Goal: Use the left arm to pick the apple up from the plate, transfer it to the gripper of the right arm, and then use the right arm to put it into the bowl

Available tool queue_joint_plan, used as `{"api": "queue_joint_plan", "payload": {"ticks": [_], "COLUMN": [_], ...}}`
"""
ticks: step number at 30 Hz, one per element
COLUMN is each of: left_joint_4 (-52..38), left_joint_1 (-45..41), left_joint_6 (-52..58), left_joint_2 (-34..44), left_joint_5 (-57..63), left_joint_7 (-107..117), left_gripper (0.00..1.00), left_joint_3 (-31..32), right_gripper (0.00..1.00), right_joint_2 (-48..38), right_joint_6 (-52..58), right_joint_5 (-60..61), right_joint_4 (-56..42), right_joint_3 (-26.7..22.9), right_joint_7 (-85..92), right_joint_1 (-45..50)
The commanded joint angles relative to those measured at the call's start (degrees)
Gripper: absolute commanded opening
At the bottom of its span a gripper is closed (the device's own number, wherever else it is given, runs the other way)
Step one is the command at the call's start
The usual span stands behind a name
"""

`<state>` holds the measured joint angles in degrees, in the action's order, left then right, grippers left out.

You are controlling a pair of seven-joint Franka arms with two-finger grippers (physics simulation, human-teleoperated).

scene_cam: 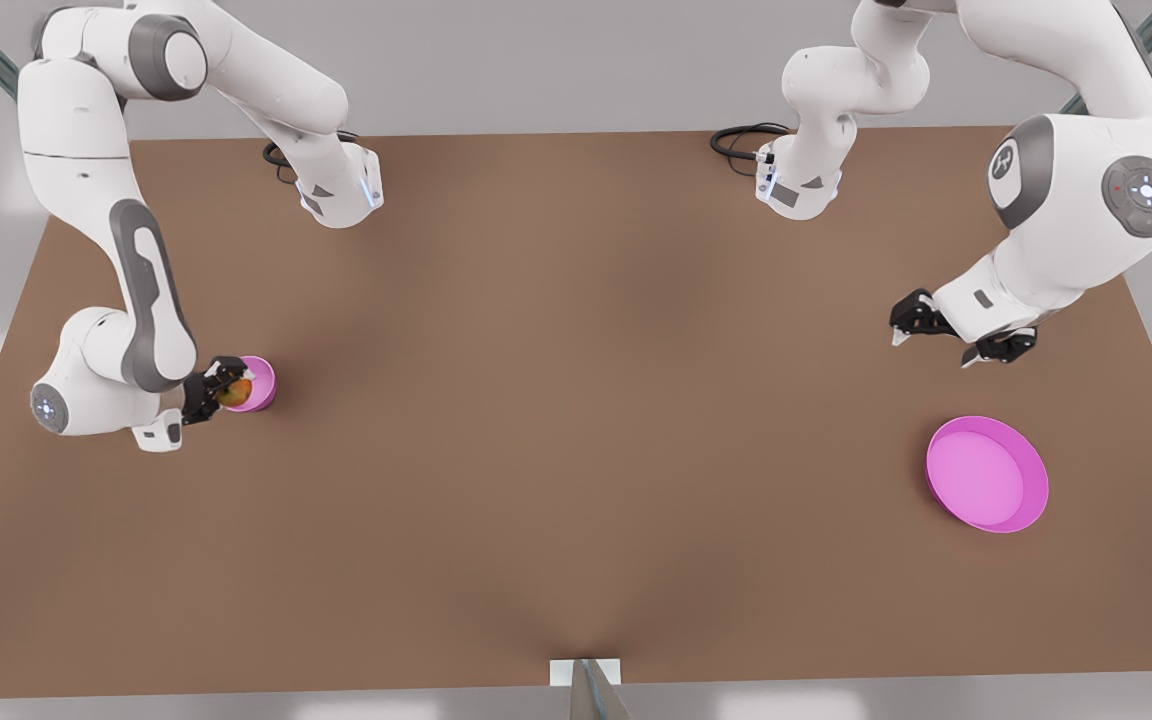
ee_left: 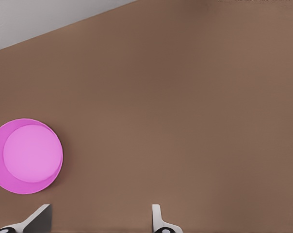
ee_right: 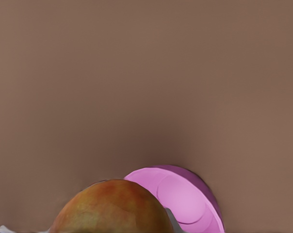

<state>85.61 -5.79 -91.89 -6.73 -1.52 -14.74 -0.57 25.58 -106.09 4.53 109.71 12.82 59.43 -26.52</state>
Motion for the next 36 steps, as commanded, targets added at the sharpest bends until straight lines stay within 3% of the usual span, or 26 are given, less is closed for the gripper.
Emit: {"api": "queue_joint_plan", "payload": {"ticks": [1,7,8,9,14,15,16,18,20,21,22,23,25,26,36], "left_joint_4": [0.0,0.0,0.0,0.0,0.0,0.0,0.0,0.0,0.0,-0.1,-0.4,-0.6,-2.1,-2.2,-3.8], "left_joint_1": [0.1,0.0,-0.1,-0.1,-0.1,-0.1,-0.1,-0.1,0.0,-0.2,-0.3,-0.3,-0.3,-0.3,-0.3], "left_joint_6": [0.0,0.0,-0.3,-0.3,-0.6,-0.7,-0.8,-1.6,-2.4,-2.3,-2.4,-2.4,-2.4,-2.4,-2.4], "left_joint_2": [0.1,-0.2,-0.3,-0.3,-0.4,-0.4,-0.6,-0.7,-0.7,-1.3,-2.2,-2.8,-4.2,-4.2,-6.7], "left_joint_5": [0.0,0.0,0.0,0.0,0.0,0.0,0.0,0.0,0.1,0.2,0.3,0.3,0.3,0.3,0.3], "left_joint_7": [13.1,13.1,13.1,13.1,13.1,13.1,13.1,12.8,12.8,13.0,13.1,13.2,13.2,13.2,12.9], "left_gripper": [1.0,1.0,1.0,1.0,1.0,1.0,1.0,1.0,1.0,1.0,1.0,1.0,1.0,1.0,1.0], "left_joint_3": [0.0,0.0,0.0,0.0,0.0,0.0,0.0,0.0,0.0,0.0,0.0,0.0,0.0,0.1,0.0], "right_gripper": [0.6,0.61,0.66,1.0,1.0,1.0,1.0,1.0,1.0,1.0,1.0,1.0,1.0,1.0,1.0], "right_joint_2": [0.3,-1.1,-1.2,-1.1,-1.2,-3.2,-3.9,-4.3,-10.2,-12.7,-15.1,-17.4,-19.2,-15.7,-19.3], "right_joint_6": [-5.4,-5.0,-4.9,-4.8,-4.3,-3.3,2.9,10.0,10.2,11.3,15.9,15.7,16.4,22.8,17.4], "right_joint_5": [-1.1,-1.9,-1.9,-1.9,-1.9,-1.9,-2.0,-5.8,-11.6,-12.1,-11.5,-7.9,-7.6,-7.1,-4.9], "right_joint_4": [1.7,2.2,2.2,2.2,1.6,-0.8,-10.5,-25.9,-28.4,-28.1,-28.5,-28.2,-26.8,-31.7,-27.4], "right_joint_3": [0.0,0.1,0.1,0.2,0.2,0.3,0.8,7.2,14.9,14.4,-3.1,-10.6,-15.0,-23.8,-24.4], "right_joint_7": [7.8,8.7,8.8,8.9,9.1,8.7,7.5,-6.5,-33.8,-43.4,-51.4,-55.3,-64.8,-64.4,-71.0], "right_joint_1": [-0.5,-0.9,-1.0,-1.5,-1.6,-1.3,-0.2,0.1,0.1,3.7,21.2,27.3,33.4,41.7,42.5]}}
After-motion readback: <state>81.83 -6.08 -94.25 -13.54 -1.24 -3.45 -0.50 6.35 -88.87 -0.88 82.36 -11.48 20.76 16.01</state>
